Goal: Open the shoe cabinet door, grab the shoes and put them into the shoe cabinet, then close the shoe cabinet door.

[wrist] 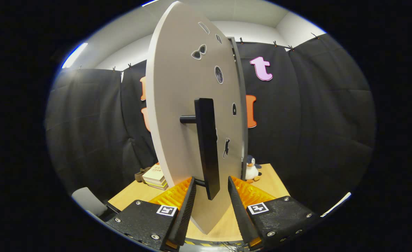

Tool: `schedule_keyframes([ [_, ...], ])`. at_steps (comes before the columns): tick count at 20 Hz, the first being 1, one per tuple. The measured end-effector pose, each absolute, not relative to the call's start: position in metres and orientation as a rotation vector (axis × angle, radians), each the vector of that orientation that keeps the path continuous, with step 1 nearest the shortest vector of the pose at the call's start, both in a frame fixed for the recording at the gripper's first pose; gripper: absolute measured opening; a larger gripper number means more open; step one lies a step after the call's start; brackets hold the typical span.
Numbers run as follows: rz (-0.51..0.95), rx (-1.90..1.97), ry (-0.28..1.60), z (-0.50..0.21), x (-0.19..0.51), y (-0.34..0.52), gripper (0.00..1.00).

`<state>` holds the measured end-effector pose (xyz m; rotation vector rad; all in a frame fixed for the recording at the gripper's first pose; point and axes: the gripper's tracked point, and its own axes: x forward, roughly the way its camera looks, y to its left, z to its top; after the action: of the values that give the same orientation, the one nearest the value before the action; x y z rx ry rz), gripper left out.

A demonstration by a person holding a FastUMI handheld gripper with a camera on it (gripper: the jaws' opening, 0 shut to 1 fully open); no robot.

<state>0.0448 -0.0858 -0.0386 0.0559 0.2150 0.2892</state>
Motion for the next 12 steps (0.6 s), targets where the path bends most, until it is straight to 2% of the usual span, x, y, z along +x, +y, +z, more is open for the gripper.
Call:
schedule_keyframes([
  [12,0.389,0.057,0.205,-0.041,0.100,0.028,0.66],
])
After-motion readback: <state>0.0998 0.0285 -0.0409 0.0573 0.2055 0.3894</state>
